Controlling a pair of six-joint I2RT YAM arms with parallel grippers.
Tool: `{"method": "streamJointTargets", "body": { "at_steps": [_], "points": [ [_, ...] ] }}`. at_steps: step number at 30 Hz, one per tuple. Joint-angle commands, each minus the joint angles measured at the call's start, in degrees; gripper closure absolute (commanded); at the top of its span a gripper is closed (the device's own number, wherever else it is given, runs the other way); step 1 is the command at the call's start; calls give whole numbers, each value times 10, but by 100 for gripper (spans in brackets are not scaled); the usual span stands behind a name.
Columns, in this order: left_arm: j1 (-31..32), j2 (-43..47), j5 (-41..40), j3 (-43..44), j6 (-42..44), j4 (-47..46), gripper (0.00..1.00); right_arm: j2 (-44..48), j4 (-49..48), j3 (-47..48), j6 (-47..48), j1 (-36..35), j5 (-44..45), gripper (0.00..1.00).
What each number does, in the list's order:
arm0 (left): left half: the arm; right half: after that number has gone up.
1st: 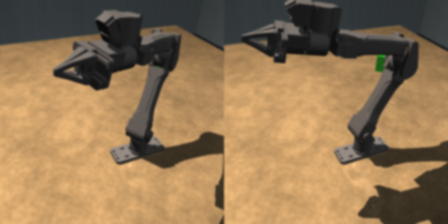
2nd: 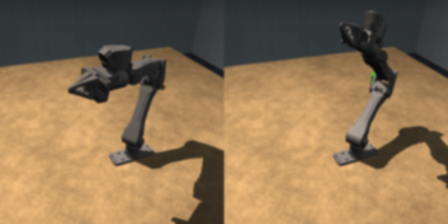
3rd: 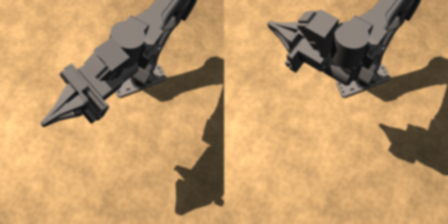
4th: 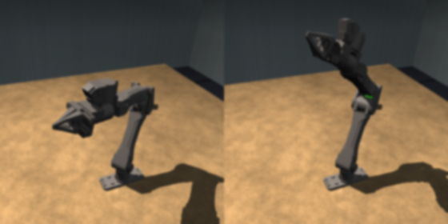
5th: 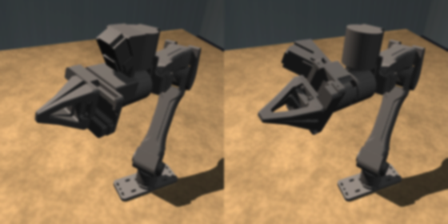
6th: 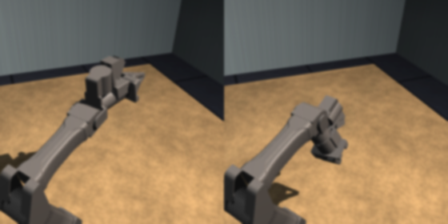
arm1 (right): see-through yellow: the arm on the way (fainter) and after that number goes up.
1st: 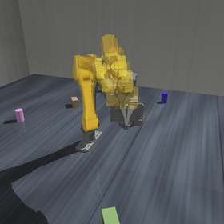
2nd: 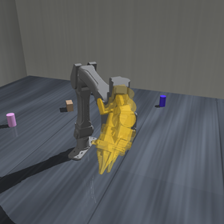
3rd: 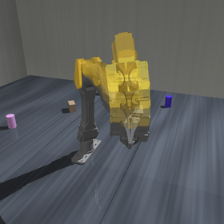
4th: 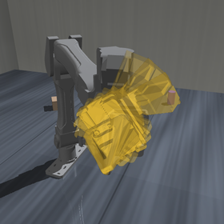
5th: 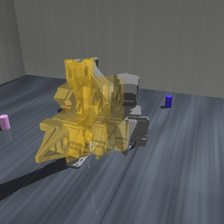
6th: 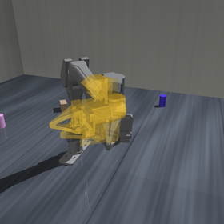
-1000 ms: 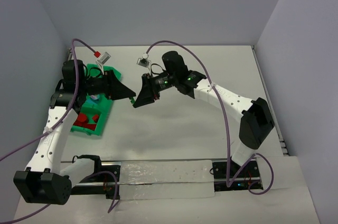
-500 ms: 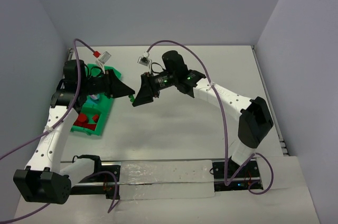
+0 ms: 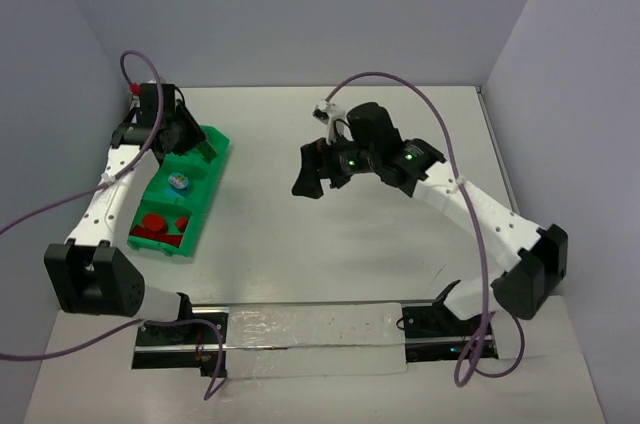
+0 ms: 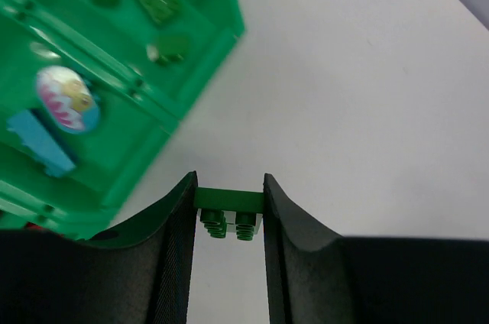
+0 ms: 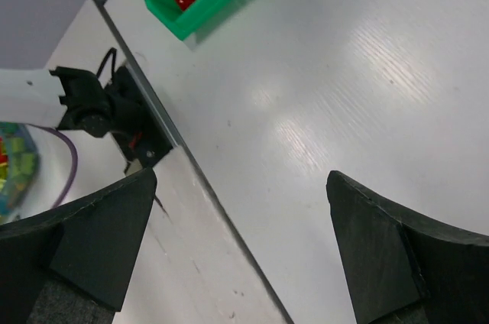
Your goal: Sort the legos into containers by color
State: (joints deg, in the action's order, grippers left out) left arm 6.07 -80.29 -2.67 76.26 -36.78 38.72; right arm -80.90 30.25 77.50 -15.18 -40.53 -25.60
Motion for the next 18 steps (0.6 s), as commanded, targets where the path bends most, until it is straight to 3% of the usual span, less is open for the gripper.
{"method": "streamJointTargets", "body": {
  "at_steps": [1,7,16,18],
  "points": [
    [-5,-52,-210,58,-54,0,100,62,39,-55,22,-2,67,0],
    [-18,-168,-272,129,-70,-14,100,138,48,-126,-2,-1,110,0],
    [-24,-281,-290,210,-67,-25,99,200,62,-159,-18,0,133,0],
    [-23,-297,-291,218,-66,-23,86,201,64,-162,-17,0,135,0]
  ]
}}
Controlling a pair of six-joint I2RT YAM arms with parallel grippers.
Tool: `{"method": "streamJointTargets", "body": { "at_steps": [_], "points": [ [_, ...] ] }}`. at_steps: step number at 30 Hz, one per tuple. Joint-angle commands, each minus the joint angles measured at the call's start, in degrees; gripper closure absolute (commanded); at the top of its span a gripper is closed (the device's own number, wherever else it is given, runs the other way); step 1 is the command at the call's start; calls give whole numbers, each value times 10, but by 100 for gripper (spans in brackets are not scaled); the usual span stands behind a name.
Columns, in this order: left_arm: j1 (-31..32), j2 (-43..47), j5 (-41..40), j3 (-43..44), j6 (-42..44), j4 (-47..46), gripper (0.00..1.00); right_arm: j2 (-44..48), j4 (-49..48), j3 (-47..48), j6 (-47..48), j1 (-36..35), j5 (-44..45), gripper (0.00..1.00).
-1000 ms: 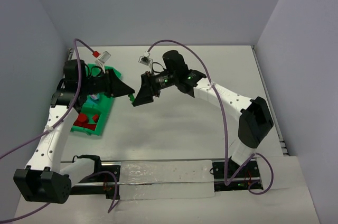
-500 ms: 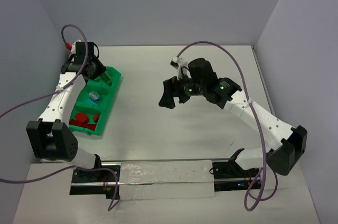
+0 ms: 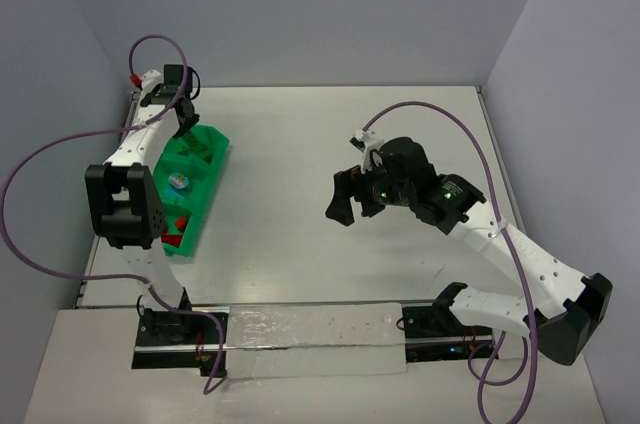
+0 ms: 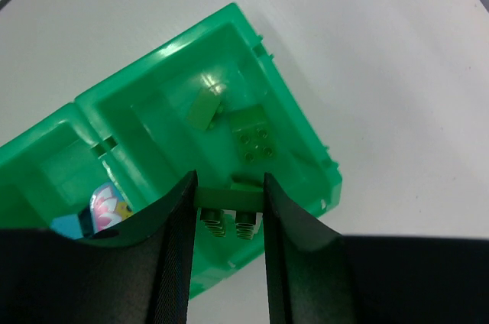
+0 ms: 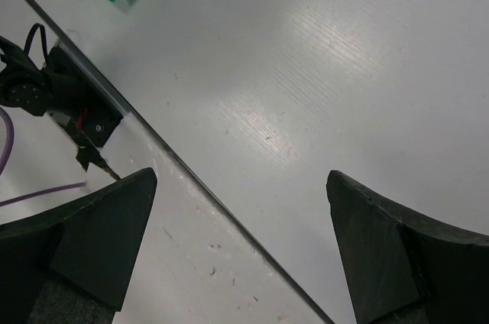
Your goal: Sort the legos into containers by color
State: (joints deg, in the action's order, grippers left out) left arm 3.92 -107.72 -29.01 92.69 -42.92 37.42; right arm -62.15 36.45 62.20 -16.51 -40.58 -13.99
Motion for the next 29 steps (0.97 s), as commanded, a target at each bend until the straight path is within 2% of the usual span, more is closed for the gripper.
{"method": "streamJointTargets", "body": {
  "at_steps": [1,2,3,4,9,12,20,24,29],
  "points": [
    [-2,-35,-28,62,-3,-8,64,14,3,-9,-4,1,19,0],
    [-2,-41,-30,69,-3,-5,31,14,3,-9,-4,1,18,0],
    [-2,-44,-30,73,-3,-2,11,14,2,-8,-3,0,19,0],
    [-2,-45,-29,77,-2,2,2,12,3,-6,-3,0,20,0],
    [7,13,0,76,25,5,1,9,1,0,-22,1,66,0],
    [28,64,28,62,57,-4,1,10,1,2,-55,2,147,0],
    [118,261,155,-71,161,-28,1,-2,29,28,-129,9,338,0],
    [147,334,214,-137,176,-38,1,1,29,25,-135,9,368,0],
    [152,408,251,-200,166,-51,1,24,16,1,-131,10,353,0]
  ]
}}
